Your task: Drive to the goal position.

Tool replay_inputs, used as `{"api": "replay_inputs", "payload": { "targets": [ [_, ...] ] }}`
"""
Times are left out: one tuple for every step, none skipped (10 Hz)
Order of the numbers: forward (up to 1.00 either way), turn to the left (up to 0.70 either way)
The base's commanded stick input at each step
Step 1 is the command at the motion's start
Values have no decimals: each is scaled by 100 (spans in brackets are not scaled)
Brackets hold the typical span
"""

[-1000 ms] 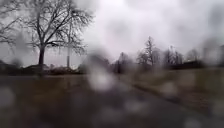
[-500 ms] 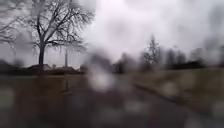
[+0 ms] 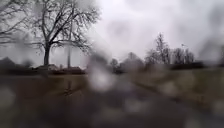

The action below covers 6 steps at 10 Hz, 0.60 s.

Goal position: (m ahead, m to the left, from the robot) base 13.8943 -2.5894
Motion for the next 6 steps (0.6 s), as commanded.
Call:
{"api": "replay_inputs", "payload": {
  "targets": [
    [100, 0],
    [100, 0],
    [100, 0],
    [100, 0],
    [100, 0],
    [100, 0]
  ]
}}
